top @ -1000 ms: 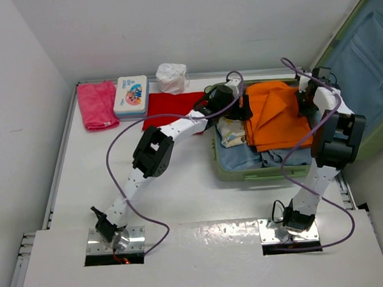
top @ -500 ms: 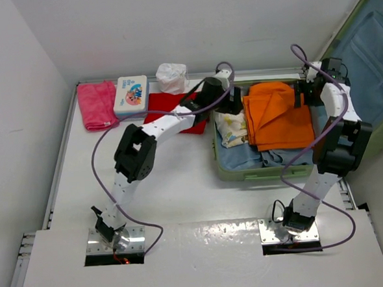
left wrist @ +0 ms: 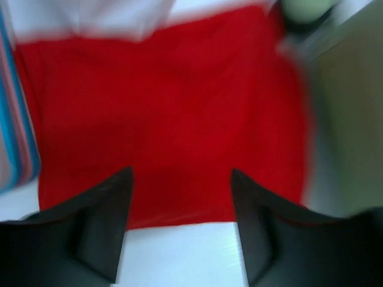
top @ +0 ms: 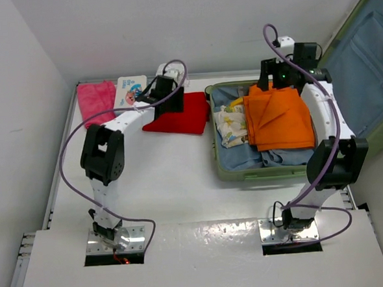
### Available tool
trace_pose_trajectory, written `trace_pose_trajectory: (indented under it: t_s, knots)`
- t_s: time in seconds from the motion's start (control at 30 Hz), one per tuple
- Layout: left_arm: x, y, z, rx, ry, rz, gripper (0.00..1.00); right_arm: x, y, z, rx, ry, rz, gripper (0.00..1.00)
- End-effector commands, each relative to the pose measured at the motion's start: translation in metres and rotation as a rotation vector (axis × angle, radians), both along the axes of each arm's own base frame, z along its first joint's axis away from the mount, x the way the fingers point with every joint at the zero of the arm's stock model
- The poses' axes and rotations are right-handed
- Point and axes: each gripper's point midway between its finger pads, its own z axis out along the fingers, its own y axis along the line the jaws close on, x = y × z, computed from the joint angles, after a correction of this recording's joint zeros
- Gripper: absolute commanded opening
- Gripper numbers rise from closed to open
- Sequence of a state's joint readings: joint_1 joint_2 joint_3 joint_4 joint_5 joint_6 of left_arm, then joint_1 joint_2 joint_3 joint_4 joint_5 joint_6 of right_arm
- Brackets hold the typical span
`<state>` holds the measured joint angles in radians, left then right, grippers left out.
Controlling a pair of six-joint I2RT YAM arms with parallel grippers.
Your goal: Pack the luggage
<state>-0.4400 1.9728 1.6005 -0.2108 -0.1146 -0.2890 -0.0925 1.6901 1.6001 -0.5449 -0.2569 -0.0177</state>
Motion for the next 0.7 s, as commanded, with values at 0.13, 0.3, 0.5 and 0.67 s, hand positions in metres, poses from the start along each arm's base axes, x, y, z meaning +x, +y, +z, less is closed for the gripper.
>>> trace_pose_trajectory:
  t_s: [0.13,0.3,0.5,0.67]
  knots:
    - [-0.013,0.040,-0.123,0.176,0.274,0.029,0.61,-0.005,0.058,0.000,0.153,0.027,0.065,0.76]
    - [-0.066,0.056,-0.159,0.166,0.422,0.089,0.61,-0.014,0.109,-0.005,0.282,0.053,0.105,0.76]
    - [-0.140,0.052,-0.167,0.046,0.582,0.138,0.60,-0.023,0.179,-0.022,0.311,0.171,0.198,0.76]
    - [-0.157,0.058,-0.137,-0.029,0.549,0.193,0.66,-0.036,0.221,-0.057,0.299,0.306,0.214,0.74]
